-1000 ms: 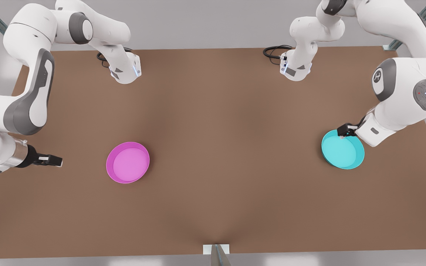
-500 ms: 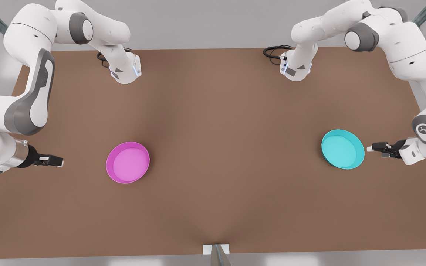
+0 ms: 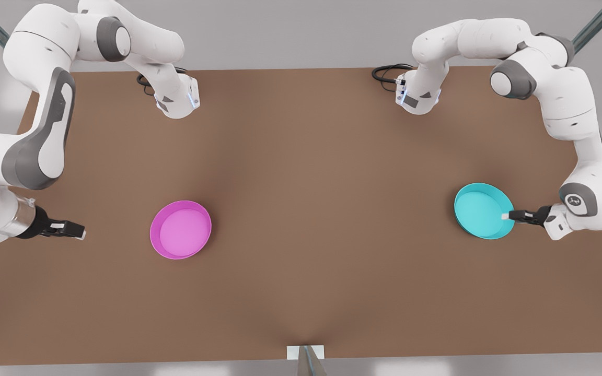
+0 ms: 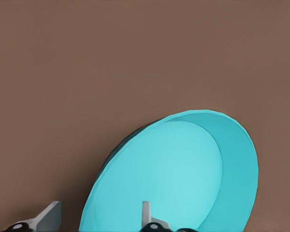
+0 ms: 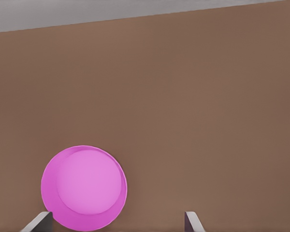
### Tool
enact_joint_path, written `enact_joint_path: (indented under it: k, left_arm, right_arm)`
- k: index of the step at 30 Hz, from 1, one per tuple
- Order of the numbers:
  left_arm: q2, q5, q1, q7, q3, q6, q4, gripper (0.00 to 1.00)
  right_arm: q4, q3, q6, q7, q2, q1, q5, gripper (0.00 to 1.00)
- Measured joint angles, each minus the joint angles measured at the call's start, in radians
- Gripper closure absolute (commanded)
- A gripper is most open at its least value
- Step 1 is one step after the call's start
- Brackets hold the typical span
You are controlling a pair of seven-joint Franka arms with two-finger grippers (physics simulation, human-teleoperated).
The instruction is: Flip the blue plate over with the left arm, and stack the pink plate on top of the blue plate with the right arm
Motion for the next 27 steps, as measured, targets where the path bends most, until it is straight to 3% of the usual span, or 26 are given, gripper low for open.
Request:
enact_joint_path:
  k: [2, 10, 16, 27]
  left_arm:
    - [0.005, -0.005, 0.001, -0.004, 0.000, 0.002, 0.000, 0.60]
    - [0.025, -0.029, 0.000, -0.008, 0.000, 0.029, 0.000, 0.67]
    - [0.034, -0.034, 0.001, -0.008, 0.000, 0.035, 0.001, 0.78]
    - [0.019, -0.039, -0.003, -0.046, 0.000, 0.028, 0.003, 0.79]
  right_arm:
    - [0.000, 0.000, 0.000, 0.000, 0.000, 0.000, 0.000, 0.00]
    - [0.000, 0.000, 0.002, 0.000, 0.000, -0.002, 0.000, 0.00]
    - [0.000, 0.000, 0.002, 0.000, 0.002, 0.000, 0.000, 0.00]
    - [0.000, 0.000, 0.002, 0.000, 0.002, 0.000, 0.000, 0.00]
